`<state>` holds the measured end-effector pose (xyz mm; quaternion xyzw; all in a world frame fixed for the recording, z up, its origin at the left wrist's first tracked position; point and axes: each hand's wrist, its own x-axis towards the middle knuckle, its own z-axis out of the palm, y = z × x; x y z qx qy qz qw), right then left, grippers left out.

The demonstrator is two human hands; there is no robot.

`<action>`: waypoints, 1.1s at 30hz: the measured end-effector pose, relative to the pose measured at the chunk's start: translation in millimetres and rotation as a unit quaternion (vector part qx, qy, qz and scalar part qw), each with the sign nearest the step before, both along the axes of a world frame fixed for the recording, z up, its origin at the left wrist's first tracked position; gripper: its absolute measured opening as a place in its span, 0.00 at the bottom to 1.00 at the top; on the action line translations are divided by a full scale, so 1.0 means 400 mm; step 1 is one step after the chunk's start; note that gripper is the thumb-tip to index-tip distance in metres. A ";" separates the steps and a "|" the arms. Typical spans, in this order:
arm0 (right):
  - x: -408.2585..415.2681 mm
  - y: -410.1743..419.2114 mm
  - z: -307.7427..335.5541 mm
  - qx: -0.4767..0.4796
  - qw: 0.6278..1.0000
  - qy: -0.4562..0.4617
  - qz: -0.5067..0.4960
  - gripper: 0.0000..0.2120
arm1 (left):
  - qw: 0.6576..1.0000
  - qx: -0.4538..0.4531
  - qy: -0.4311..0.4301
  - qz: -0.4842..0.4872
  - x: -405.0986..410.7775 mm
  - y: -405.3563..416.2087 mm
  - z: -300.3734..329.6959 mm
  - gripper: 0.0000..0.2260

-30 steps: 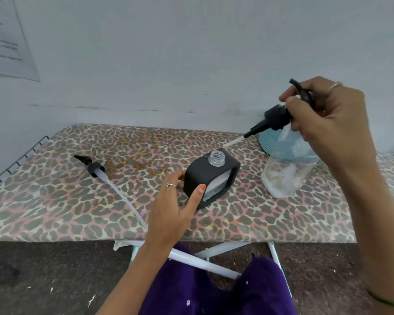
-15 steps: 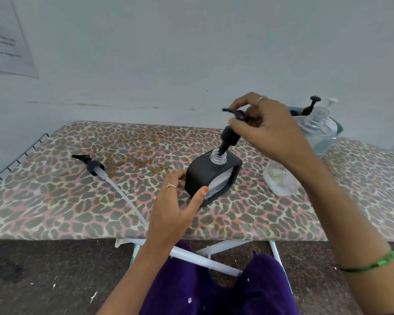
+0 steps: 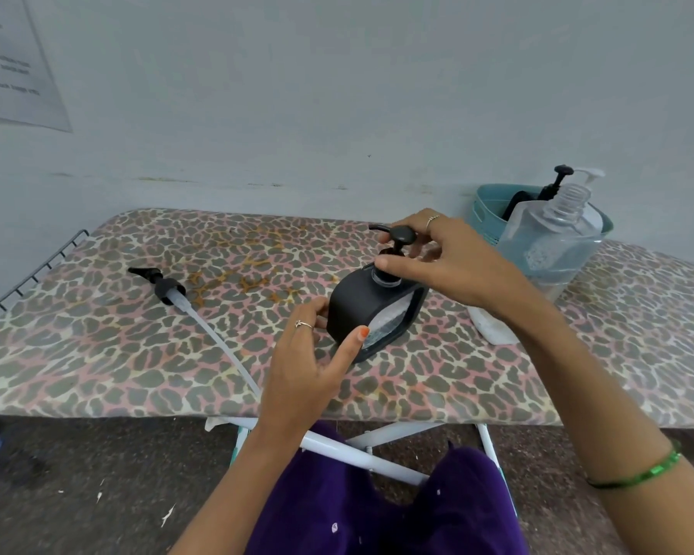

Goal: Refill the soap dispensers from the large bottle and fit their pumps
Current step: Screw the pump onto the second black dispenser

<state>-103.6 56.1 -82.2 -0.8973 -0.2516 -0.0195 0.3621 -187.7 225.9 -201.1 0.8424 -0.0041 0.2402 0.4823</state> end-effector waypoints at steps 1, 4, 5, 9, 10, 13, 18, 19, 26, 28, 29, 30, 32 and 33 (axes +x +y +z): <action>0.000 -0.006 -0.003 0.021 0.999 0.030 0.016 0.18 | 1.000 -0.001 0.001 0.000 0.001 0.001 -0.002 0.29; -0.007 -0.016 -0.023 0.075 0.989 0.100 0.082 0.22 | 1.000 -0.007 -0.002 -0.002 -0.006 0.001 -0.005 0.28; -0.011 -0.014 -0.027 0.091 0.986 0.107 0.094 0.20 | 1.000 -0.006 -0.003 -0.001 -0.008 0.002 -0.007 0.27; -0.004 -0.016 -0.029 0.126 0.985 0.085 0.076 0.16 | 1.000 -0.002 -0.013 0.005 0.000 0.000 -0.004 0.28; 0.002 -0.020 -0.029 0.121 0.989 0.063 0.060 0.15 | 1.000 -0.001 -0.017 0.002 0.005 -0.006 0.000 0.28; 0.000 0.005 -0.046 0.096 0.995 0.009 -0.005 0.15 | 1.000 -0.003 -0.018 -0.006 0.007 -0.006 0.000 0.26; -0.028 0.048 -0.082 0.090 0.992 -0.058 -0.063 0.20 | 1.000 -0.006 -0.016 -0.005 0.003 -0.001 -0.012 0.23; -0.029 0.047 -0.081 0.079 0.994 -0.052 -0.057 0.20 | 1.000 -0.006 -0.016 -0.005 0.003 -0.001 -0.011 0.22; -0.033 -0.001 -0.089 0.230 0.967 0.086 0.072 0.17 | 1.000 0.006 -0.021 0.003 0.008 0.001 -0.016 0.21; -0.029 -0.003 -0.097 0.244 0.964 0.076 0.068 0.17 | 1.000 0.009 -0.022 0.004 0.009 0.002 -0.020 0.22; -0.028 0.001 -0.104 0.245 0.966 0.061 0.051 0.16 | 1.000 0.007 -0.022 0.004 0.009 0.002 -0.020 0.23; -0.028 0.007 -0.111 0.251 0.966 0.048 0.026 0.15 | 1.000 0.006 -0.021 0.004 0.008 0.002 -0.020 0.24; -0.033 0.023 -0.126 0.278 0.959 0.034 -0.031 0.13 | 1.000 0.008 -0.022 0.002 0.007 0.001 -0.020 0.25; -0.038 0.035 -0.132 0.290 0.955 0.024 -0.056 0.14 | 1.000 0.010 -0.021 0.001 0.007 0.000 -0.020 0.24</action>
